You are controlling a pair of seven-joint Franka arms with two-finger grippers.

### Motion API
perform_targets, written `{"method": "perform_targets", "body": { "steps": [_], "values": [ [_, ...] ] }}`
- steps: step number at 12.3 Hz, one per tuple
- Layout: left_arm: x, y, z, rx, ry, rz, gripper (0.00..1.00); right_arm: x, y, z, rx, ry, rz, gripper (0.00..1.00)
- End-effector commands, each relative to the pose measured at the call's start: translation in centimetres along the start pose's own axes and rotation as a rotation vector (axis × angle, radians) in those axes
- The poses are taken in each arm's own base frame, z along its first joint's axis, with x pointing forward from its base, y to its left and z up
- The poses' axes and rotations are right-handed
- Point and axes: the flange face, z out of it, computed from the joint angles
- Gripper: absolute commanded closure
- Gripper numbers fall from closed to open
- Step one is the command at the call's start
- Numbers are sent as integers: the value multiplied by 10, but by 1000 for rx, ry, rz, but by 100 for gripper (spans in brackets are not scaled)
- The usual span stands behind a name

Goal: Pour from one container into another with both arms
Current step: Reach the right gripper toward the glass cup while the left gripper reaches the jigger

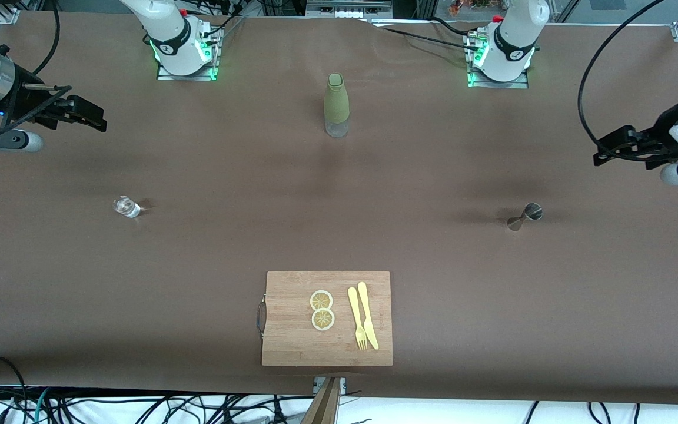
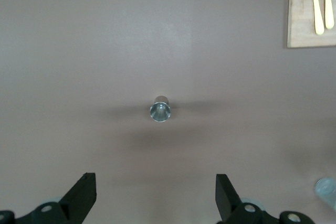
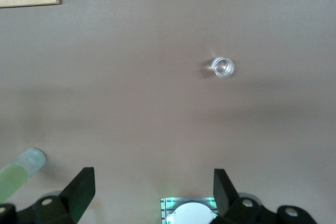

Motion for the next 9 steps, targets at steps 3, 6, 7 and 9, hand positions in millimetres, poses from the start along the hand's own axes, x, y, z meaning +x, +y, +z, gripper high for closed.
{"method": "perform_targets", "body": {
  "steps": [3,6,7,9],
  "values": [
    [-2,-60,15,-18,-39,222,0,-14,19,15,5,-43,-62,0],
    [-3,-102,44,-95,-59,403,0,-11,76,25,41,-49,-276,0],
    [-7,-121,57,-162,-46,422,0,-8,90,32,55,-57,-344,0],
    [-12,-151,95,-305,-19,515,0,4,117,47,66,-48,-532,0]
  ]
}}
